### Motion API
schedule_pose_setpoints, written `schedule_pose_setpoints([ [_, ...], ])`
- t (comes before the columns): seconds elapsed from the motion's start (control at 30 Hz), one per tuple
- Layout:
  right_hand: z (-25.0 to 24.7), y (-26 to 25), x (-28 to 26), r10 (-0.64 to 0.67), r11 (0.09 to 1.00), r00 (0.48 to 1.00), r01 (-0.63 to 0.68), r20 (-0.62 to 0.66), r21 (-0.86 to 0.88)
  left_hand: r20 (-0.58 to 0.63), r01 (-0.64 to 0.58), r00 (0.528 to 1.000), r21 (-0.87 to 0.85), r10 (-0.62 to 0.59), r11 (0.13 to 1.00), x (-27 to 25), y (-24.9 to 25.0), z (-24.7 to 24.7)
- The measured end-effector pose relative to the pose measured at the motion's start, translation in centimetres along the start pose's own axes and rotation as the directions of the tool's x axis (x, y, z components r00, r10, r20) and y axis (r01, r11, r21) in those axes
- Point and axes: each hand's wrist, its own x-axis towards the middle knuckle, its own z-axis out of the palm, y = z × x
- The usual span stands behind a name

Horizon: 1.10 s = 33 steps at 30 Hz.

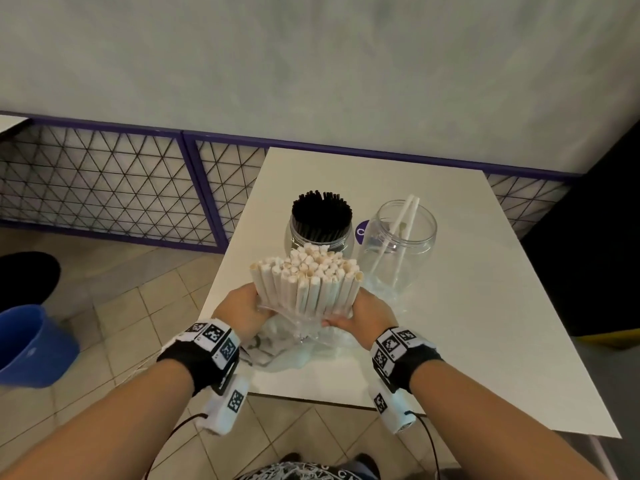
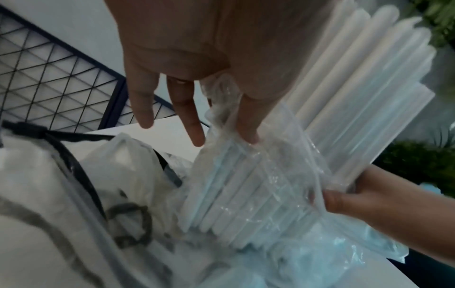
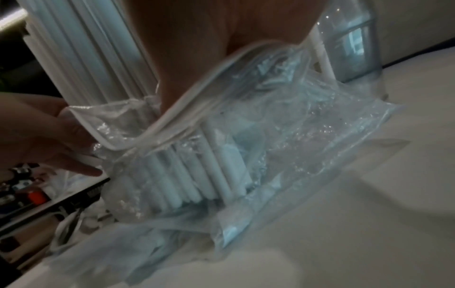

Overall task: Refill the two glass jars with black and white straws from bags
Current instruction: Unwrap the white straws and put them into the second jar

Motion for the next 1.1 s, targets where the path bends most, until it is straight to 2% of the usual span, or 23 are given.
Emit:
schedule_pose_setpoints([
  [0.07, 0.3, 0.0, 0.3, 0.023, 0.999, 1.000, -0.023, 0.011, -0.023, 0.093, -0.018, 0.995, 0.009, 0.017, 1.000, 0.2, -0.2, -0.4],
  [0.13, 0.3, 0.1, 0.5, 0.030, 0.999, 1.000, -0.029, 0.005, -0.037, 0.225, -0.087, 0.968, -0.096, 0.107, 0.992, 0.2, 0.0, -1.8],
  [0.17, 0.2, 0.2, 0.5, 0.027, 0.999, 1.000, -0.027, -0.002, -0.042, 0.251, -0.121, 0.955, -0.153, 0.157, 0.981, 0.1, 0.3, -2.6],
  [0.2, 0.1, 0.3, 0.5, 0.023, 0.998, 1.000, -0.024, -0.007, -0.050, 0.232, -0.160, 0.951, -0.191, 0.203, 0.968, 0.1, 0.7, -3.4],
  [0.27, -0.2, 0.3, 0.5, 0.008, 0.997, 1.000, -0.010, -0.024, -0.081, 0.098, -0.260, 0.955, -0.177, 0.280, 0.949, 0.1, 2.0, -4.6],
  [0.33, -0.3, 0.4, 0.6, 0.003, 0.993, 0.999, -0.008, -0.046, -0.119, 0.019, -0.372, 0.928, 0.030, 0.371, 0.928, 0.4, 3.7, -5.0],
  [0.4, -0.3, 0.5, 0.7, 0.007, 0.988, 0.999, -0.014, -0.043, -0.155, 0.018, -0.451, 0.884, 0.298, 0.467, 0.841, 1.0, 5.5, -4.4],
  [0.47, -0.1, 0.7, 0.7, 0.006, 0.979, 0.999, -0.012, -0.031, -0.204, 0.028, -0.464, 0.862, 0.446, 0.506, 0.765, 1.6, 6.9, -3.2],
  [0.6, 0.1, 1.3, 0.9, 0.003, 0.972, 1.000, -0.006, -0.012, -0.235, -0.044, -0.447, 0.860, 0.419, 0.509, 0.791, 2.7, 7.1, -1.1],
  [0.7, -0.6, 1.8, 1.0, -0.060, 0.992, 0.998, 0.059, -0.005, -0.115, -0.097, -0.468, 0.836, 0.392, 0.541, 0.793, 2.9, 6.8, -1.2],
  [0.83, -2.8, 0.7, 0.3, -0.124, 0.984, 0.976, 0.143, -0.181, 0.102, -0.043, -0.473, 0.848, 0.387, 0.528, 0.791, 2.9, 7.3, -2.4],
  [0.93, -3.7, -0.5, 0.6, -0.156, 0.961, 0.975, 0.187, -0.161, 0.205, 0.031, -0.481, 0.864, 0.340, 0.502, 0.808, 3.0, 8.1, -2.6],
  [1.0, -3.8, -1.1, 0.6, -0.145, 0.918, 0.975, 0.196, -0.168, 0.345, 0.064, -0.474, 0.873, 0.341, 0.483, 0.812, 3.0, 8.3, -2.2],
  [1.1, -3.9, -1.6, 0.4, -0.043, 0.835, 0.983, 0.134, -0.180, 0.534, 0.023, -0.465, 0.874, 0.336, 0.486, 0.819, 3.0, 8.1, -1.7],
])
